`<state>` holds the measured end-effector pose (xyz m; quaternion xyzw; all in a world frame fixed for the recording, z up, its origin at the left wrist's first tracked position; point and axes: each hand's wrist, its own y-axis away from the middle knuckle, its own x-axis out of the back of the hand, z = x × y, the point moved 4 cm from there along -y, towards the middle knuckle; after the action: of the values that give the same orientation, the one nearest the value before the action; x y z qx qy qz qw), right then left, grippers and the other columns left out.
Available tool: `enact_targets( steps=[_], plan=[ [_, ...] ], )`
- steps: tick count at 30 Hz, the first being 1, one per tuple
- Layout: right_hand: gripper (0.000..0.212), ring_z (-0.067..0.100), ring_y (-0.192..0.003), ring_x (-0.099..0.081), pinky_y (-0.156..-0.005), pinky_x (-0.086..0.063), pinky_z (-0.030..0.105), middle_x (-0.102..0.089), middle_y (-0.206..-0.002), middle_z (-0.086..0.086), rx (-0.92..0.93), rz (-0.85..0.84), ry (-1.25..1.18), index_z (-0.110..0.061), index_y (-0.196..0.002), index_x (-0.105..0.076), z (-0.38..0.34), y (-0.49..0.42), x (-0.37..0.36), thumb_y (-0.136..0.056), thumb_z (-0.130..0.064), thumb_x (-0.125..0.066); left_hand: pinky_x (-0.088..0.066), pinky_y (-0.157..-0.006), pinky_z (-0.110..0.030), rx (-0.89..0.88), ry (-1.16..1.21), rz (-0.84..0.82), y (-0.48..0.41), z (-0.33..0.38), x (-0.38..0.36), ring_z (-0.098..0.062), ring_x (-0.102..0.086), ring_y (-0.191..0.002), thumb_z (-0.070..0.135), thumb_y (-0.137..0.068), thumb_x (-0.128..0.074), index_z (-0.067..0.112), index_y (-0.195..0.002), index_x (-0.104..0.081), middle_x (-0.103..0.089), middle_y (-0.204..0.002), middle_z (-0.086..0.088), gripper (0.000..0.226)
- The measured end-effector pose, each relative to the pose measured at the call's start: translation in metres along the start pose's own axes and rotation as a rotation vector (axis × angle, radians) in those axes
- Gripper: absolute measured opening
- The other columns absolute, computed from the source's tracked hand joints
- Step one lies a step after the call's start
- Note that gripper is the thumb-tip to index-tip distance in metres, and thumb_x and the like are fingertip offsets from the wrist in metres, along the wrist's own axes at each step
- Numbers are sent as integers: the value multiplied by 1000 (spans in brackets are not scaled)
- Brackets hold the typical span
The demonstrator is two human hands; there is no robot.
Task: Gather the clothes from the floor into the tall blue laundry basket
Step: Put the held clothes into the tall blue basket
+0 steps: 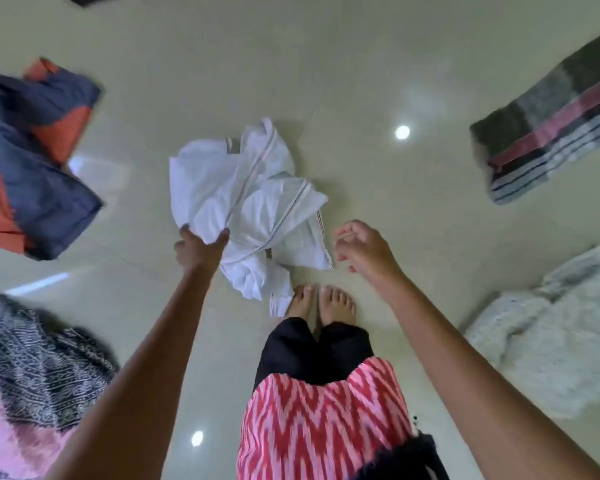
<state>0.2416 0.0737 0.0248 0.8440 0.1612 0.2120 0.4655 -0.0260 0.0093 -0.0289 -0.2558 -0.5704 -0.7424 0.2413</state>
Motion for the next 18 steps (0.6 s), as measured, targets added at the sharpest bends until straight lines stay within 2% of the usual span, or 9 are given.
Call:
enact_targets(
  steps=[3, 5, 7, 8, 9, 12, 14, 15, 18],
  plan=[
    [13, 21, -85, -60, -72, -44, 28, -61, -92, 2, 14, 29, 15, -19, -93, -57, 21, -71, -9, -83, -10, -55, -38, -106, -49, 210, 263, 41, -60, -3, -46, -35, -27, -138, 45, -70, -76, 24, -149, 9, -8, -155, -18, 118],
    [14, 20, -86, -59, -76, -44, 30, -60, -90, 0, 3, 21, 5, -20, -91, -57, 33, -105, -14, -82, -10, -55, -55, -84, -40, 395, 496, -17, -99, -11, -75, -24, -45, -120, 43, -61, -82, 32, -147, 6, -29, -146, -5, 124],
    [14, 19, -85, -58, -76, -44, 30, -60, -90, 0, 12, 16, 20, -20, -91, -57, 36, -118, -15, -82, -10, -55, -47, -46, -16, 448, 525, -150, -117, -13, -86, -8, -53, -74, 35, -63, -83, 20, -126, -44, -53, -99, 3, 76],
    [15, 18, -85, -57, -77, -45, 31, -60, -89, -1, 8, 23, 21, -20, -92, -57, 38, -122, -12, -82, -10, -55, -37, -36, -11, 424, 448, -213, -111, -8, -87, -6, -46, -58, 30, -71, -78, 16, -95, -56, -49, -78, 3, 35],
    [16, 18, -85, -56, -77, -46, 31, -59, -87, -1, -7, 27, 5, -20, -94, -58, 39, -121, -8, -82, -11, -55, -34, -33, -10, 403, 427, -298, -104, -1, -90, -7, -46, -48, 25, -79, -69, 17, -75, -54, -48, -66, 2, 18],
    [27, 16, -91, -53, -74, -43, 26, -57, -95, -1, -20, 24, -20, -15, -112, -57, 32, -89, 9, -85, -13, -58, -48, -41, -13, 315, 431, -607, -40, 39, -88, -5, -61, -42, 20, -91, -50, 18, -71, -61, -66, -51, 6, 22],
    [43, 13, -103, -49, -78, -41, 23, -51, -113, -2, -28, 72, -139, -19, -126, -50, 18, -47, 29, -85, -22, -63, -53, -48, -17, 290, 381, -780, 20, 63, -73, -8, -66, -49, 19, -82, -57, 16, -70, -68, -70, -57, 4, 17],
    [51, 11, -110, -46, -86, -41, 25, -48, -118, -6, -37, 113, -235, -27, -128, -46, 10, -23, 42, -81, -32, -66, -53, -53, -19, 277, 284, -834, 53, 76, -60, -10, -67, -51, 20, -72, -61, 16, -72, -68, -71, -61, 1, 8],
    [60, 19, -125, -46, -104, -42, 44, -49, -126, -10, -108, 189, -470, -60, -111, -40, -8, 36, 78, -59, -66, -69, -55, -57, -21, 180, 61, -1031, 142, 111, -25, -12, -68, -56, 13, -51, -65, 10, -79, -66, -72, -67, -3, 28]
  ],
)
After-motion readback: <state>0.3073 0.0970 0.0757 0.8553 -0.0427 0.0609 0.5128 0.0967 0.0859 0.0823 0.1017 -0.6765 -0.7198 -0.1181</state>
